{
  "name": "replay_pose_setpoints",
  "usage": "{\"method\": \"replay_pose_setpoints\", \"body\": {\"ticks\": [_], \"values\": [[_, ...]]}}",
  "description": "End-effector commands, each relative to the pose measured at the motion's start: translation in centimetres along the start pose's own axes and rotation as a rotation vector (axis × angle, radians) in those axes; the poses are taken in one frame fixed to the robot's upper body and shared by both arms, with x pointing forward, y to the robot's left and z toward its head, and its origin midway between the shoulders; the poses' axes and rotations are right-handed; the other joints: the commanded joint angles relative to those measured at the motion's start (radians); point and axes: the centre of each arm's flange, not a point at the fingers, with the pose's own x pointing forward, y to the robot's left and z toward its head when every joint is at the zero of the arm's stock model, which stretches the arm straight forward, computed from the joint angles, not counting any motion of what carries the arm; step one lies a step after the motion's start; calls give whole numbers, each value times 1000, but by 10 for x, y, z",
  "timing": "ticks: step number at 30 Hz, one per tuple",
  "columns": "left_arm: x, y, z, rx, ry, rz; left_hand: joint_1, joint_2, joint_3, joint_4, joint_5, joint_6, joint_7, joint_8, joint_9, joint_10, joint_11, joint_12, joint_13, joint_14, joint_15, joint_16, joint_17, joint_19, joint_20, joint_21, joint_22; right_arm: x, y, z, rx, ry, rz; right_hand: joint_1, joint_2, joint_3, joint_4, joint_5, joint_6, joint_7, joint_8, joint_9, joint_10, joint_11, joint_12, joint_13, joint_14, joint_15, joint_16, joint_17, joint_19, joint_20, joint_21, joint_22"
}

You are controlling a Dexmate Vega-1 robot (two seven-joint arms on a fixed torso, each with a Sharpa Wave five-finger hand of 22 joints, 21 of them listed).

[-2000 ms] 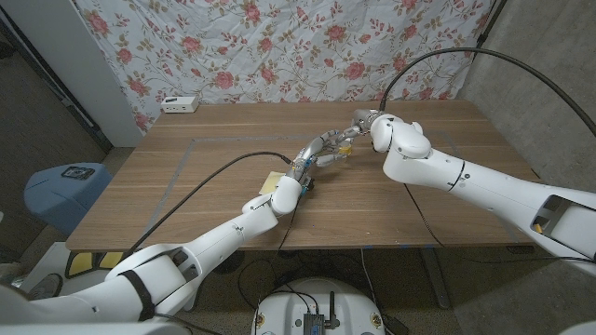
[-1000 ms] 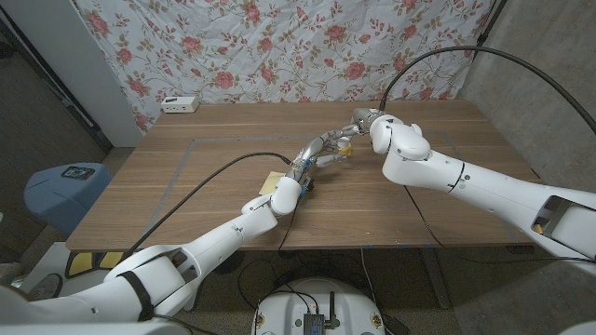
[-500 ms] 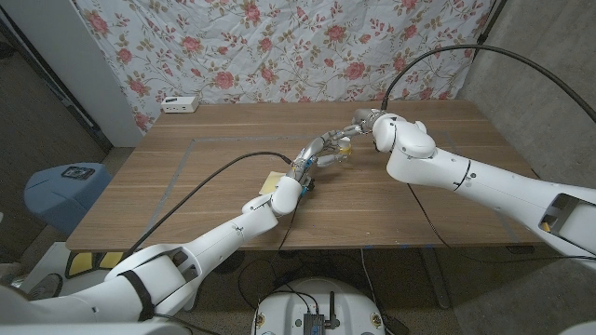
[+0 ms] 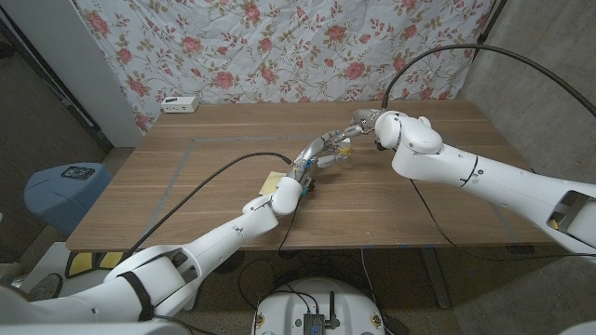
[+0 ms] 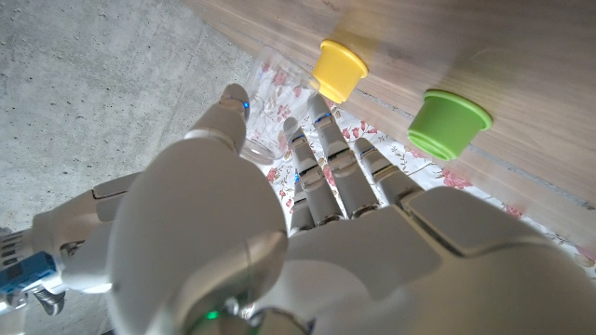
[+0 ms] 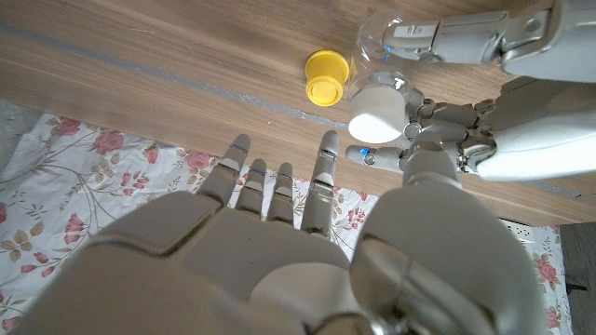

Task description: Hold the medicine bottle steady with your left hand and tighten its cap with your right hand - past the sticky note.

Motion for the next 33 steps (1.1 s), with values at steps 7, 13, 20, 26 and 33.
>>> {"method": "replay_pose_setpoints", "body": {"ticks": [7, 13, 20, 26, 33], "values": [[0, 1, -1, 2, 0, 6, 5, 8, 6, -2, 8, 4, -2, -2, 3, 37, -33, 5, 3, 3, -86, 4, 1, -4, -132, 0, 2, -4, -7, 0, -31, -24, 71, 55, 0, 24, -24, 14, -79, 7, -23, 4, -55, 9, -3, 2, -37, 9, -2, 1, -16, 2, 0, 3], [-1, 1, 0, 3, 0, 7, 4, 8, 6, -2, 8, 4, -2, -2, 3, 37, -36, 5, 3, 1, -86, 3, 0, -3, -132, 0, 2, -3, -8, 1, -37, -29, 82, 86, 1, 38, -32, 19, -110, -4, -26, 6, -74, 5, -1, 2, -48, 15, -1, 1, -19, 1, 1, 3], [-1, 1, 0, 7, -1, 6, 3, 10, 7, 0, 9, 4, -2, -2, 3, 38, -36, 5, 3, 2, -86, 3, 1, -4, -131, 0, 2, -2, -8, 1, -37, -34, 81, 126, 6, 56, -38, 23, -119, -27, -21, 7, -83, 1, 3, 2, -55, 11, 1, 1, -20, -2, 2, 2], [0, 2, 1, 11, -3, 1, 4, 10, 8, -1, 9, 4, -2, -2, 3, 40, -34, 6, 3, 1, -87, 3, 1, -4, -130, 0, 2, -1, -8, 1, -40, -34, 70, 160, 4, 69, -37, 23, -97, -69, -8, 6, -83, -19, 9, 2, -50, 7, 6, 0, -18, -1, 3, 2], [2, 2, 2, 13, -4, -3, 3, 10, 7, -1, 9, 4, -3, -2, 3, 39, -33, 6, 3, 1, -86, 3, 1, -4, -131, 0, 2, -1, -7, 1, -40, -36, 66, 179, 1, 76, -36, 20, -70, -81, 4, 6, -76, -32, 14, 1, -44, -1, 10, -1, -13, -4, 5, 2]]}}
